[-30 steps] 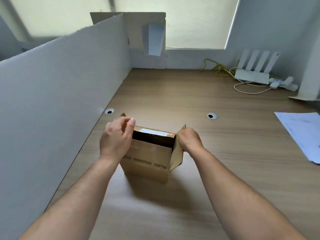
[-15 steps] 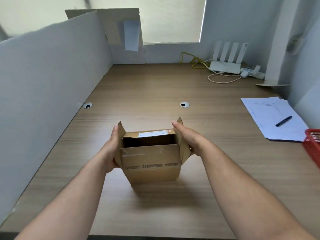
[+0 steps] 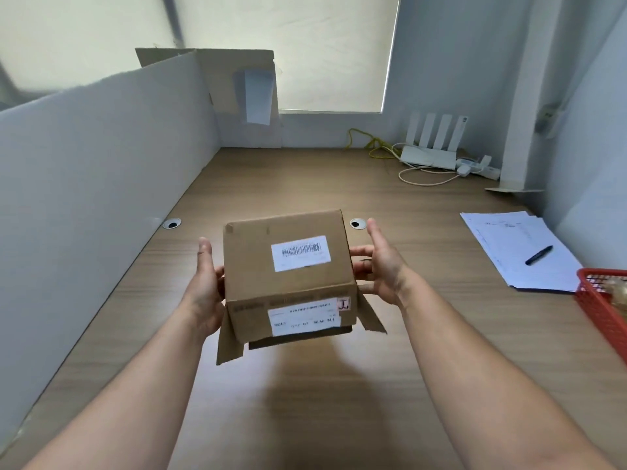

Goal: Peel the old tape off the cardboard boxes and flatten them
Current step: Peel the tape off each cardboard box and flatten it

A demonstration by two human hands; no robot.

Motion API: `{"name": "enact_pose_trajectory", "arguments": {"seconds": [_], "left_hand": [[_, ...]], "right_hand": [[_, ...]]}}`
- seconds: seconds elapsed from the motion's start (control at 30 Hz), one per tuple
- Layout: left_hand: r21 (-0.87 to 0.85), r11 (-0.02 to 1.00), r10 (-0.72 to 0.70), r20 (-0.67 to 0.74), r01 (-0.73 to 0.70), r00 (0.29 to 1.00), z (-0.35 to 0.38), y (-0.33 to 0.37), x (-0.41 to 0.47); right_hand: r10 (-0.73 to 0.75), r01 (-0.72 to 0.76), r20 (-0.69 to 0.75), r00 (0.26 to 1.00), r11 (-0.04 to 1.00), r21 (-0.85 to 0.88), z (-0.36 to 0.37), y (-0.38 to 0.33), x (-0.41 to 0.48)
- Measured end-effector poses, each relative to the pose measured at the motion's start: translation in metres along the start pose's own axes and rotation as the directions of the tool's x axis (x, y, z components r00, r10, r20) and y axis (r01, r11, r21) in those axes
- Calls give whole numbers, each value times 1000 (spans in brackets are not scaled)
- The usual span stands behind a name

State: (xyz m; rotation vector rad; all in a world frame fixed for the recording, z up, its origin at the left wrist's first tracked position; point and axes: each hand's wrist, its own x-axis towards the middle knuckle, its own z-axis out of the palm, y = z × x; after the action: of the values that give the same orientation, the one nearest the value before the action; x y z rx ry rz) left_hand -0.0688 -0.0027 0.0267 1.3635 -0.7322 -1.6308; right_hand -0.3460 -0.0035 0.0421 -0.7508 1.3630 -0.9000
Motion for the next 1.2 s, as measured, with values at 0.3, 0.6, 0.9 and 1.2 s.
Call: {"name": "enact_pose_trajectory", "arguments": {"seconds": [0.3, 0.6, 0.9, 1.2], "left_hand": [[-18, 979, 203, -38, -204, 978, -11, 8, -2], [306, 787, 554, 30, -535, 832, -10, 29, -30], [872, 63, 608, 352, -486, 712, 13, 25, -46], [901, -178, 400, 434, -396, 807, 8, -42, -35]], "right_hand": [[-42, 42, 61, 997, 999, 4, 32, 6, 5], [4, -24, 77, 997, 965, 261, 61, 36, 12], [254, -329, 222, 941, 833, 444, 77, 119, 15], [422, -410, 24, 906, 892, -192, 50, 142, 8]]}}
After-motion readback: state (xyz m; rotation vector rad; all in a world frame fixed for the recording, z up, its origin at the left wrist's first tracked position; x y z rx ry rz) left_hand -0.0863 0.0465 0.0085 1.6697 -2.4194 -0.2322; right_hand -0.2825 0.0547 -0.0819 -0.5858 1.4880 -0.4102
